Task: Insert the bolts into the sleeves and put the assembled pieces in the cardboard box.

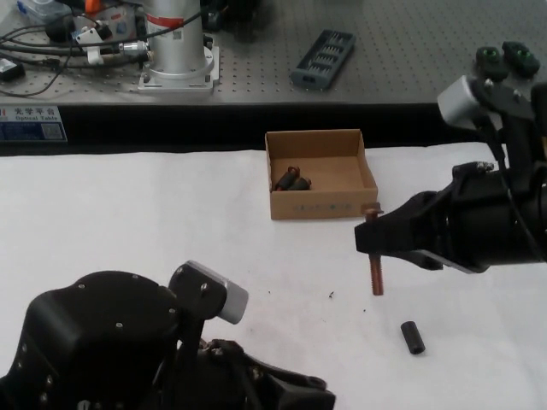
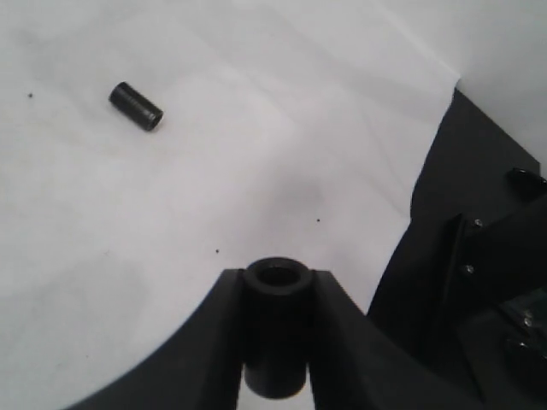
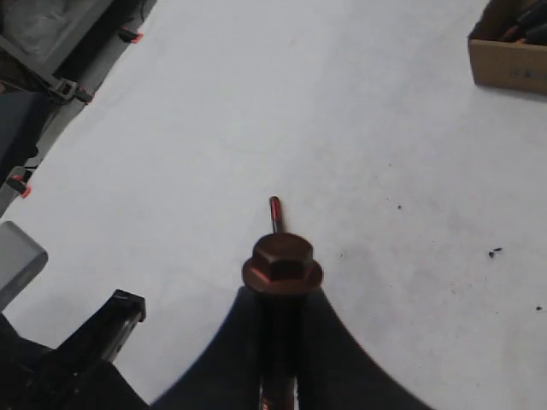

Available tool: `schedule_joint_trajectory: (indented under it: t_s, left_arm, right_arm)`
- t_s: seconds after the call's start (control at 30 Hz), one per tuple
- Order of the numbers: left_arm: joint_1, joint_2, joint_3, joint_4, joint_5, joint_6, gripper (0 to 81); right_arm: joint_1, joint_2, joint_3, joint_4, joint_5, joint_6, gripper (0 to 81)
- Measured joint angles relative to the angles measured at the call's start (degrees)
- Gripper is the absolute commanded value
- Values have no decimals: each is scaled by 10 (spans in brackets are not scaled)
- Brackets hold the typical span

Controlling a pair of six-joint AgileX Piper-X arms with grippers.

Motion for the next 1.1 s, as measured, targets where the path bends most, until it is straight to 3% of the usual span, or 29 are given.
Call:
schedule_joint_trajectory:
  t_s: [0.3,1.1]
  left_arm:
    - [0,2,-3,-29,36,21,118]
    - [0,83,-105,-35,53,26,118]
  right_arm:
    - [0,-28,0,-10,-18,4,10]
    - [0,-60,20,-2,-41,4,10]
